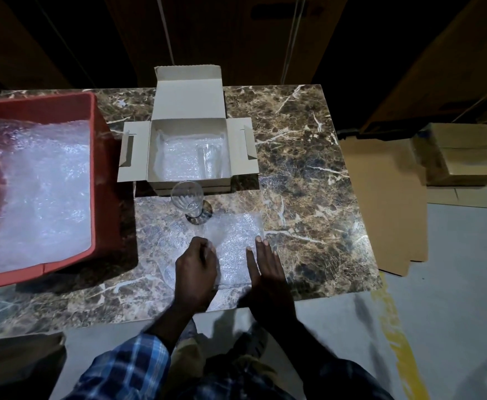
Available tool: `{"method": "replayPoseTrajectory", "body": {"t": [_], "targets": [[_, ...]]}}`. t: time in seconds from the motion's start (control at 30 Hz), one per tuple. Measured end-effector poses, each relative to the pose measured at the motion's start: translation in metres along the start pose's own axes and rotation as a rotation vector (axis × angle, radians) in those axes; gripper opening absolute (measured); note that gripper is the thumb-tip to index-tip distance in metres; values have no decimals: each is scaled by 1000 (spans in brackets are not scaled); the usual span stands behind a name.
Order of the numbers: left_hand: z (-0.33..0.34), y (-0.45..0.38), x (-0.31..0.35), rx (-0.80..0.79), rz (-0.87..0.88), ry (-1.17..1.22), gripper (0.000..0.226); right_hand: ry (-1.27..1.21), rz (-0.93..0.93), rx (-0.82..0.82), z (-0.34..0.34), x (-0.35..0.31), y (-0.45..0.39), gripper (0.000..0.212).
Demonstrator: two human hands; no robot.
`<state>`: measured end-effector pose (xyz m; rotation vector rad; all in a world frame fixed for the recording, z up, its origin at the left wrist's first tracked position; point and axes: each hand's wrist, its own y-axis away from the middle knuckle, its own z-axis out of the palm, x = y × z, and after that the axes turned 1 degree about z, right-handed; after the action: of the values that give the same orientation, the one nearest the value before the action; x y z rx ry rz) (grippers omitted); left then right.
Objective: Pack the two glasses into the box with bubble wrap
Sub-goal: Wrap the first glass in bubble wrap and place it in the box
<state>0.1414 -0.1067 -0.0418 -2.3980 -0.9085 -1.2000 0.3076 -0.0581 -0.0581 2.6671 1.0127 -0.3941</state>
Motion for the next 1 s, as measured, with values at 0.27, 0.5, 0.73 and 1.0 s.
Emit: {"method": "replayPoseTrajectory", "body": {"t": [0.27, 0.5, 0.73, 1.0], "targets": [[5, 9, 4, 5, 158, -209, 26, 79, -18, -22, -4, 6, -3, 102], [11, 13, -8, -170, 456, -440, 70, -61, -120, 278, 6, 15, -21, 53], [16, -2, -26, -413, 498, -611, 69, 67, -23, 208, 29, 10, -56, 55], [9, -2, -35, -409, 459, -701, 68, 193, 49, 328, 24, 28, -43, 65]]}}
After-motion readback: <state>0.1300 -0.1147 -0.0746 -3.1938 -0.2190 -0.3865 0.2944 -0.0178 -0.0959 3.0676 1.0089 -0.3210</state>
